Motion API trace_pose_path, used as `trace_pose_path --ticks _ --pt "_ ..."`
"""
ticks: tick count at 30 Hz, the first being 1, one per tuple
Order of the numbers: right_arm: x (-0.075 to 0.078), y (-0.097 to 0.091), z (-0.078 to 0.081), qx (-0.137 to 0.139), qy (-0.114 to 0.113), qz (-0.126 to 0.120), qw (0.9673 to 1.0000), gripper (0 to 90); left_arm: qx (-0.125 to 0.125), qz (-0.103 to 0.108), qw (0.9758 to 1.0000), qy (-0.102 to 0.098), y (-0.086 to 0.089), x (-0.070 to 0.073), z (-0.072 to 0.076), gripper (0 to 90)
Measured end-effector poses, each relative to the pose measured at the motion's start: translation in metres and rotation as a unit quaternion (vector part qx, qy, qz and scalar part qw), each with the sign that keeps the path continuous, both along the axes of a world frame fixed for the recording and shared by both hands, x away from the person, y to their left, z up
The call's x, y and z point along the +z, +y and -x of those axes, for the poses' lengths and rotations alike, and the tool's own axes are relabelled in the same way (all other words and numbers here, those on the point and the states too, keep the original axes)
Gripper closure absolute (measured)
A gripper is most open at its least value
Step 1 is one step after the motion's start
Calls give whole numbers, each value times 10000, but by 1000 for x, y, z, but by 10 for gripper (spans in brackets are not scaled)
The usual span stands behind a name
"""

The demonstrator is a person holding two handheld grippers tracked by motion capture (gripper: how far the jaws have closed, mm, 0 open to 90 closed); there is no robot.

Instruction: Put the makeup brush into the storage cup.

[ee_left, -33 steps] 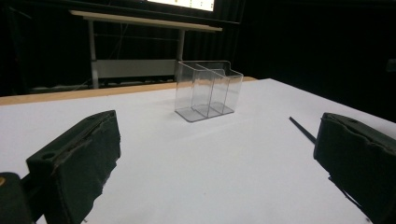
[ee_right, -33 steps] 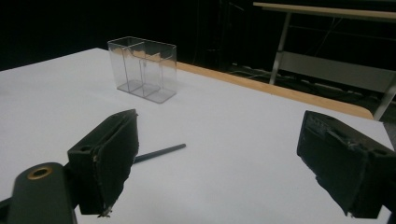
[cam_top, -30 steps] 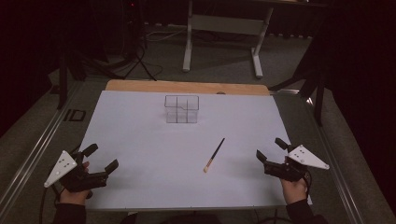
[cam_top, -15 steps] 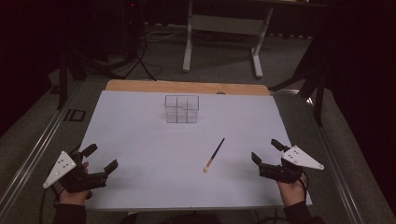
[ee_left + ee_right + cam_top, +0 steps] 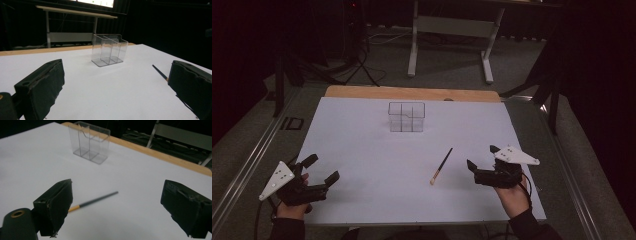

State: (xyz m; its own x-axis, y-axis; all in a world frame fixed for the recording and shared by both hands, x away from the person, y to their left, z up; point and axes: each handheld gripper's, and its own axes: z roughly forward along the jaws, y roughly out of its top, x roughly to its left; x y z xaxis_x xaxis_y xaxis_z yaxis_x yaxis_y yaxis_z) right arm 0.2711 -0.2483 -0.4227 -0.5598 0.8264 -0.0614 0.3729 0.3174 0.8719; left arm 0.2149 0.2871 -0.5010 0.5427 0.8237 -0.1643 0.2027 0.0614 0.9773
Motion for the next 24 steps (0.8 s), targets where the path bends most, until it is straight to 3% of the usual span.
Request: trace_pose_path --ticks 6,10,13,14,16,18,22,24 --pt "12 24 -5 -203 19 23 9998 104 -22 38 10000 -19 -1 1 1 9" --pt "9 43 -10 -346 433 95 9984 104 -45 10 10000 -19 -1 1 2 9" --pt "4 56 -17 -476 795 147 9956 98 -61 52 10000 -11 -1 1 3 9" --pt "4 56 -17 -476 795 147 9956 98 -61 52 10000 -11 -1 1 3 9" --pt "3 66 -27 -625 1244 -3 9903 98 -58 76 10000 -14 -1 1 3 9" --pt "3 73 -32 -627 1513 -55 9865 98 -54 66 10000 -12 -1 1 3 9" --pt "-2 86 -39 -791 1880 -172 9788 98 -49 85 9999 -17 -1 2 3 9" --pt "-5 90 -44 -954 2084 -267 9730 101 -49 87 9999 -16 -1 2 4 9"
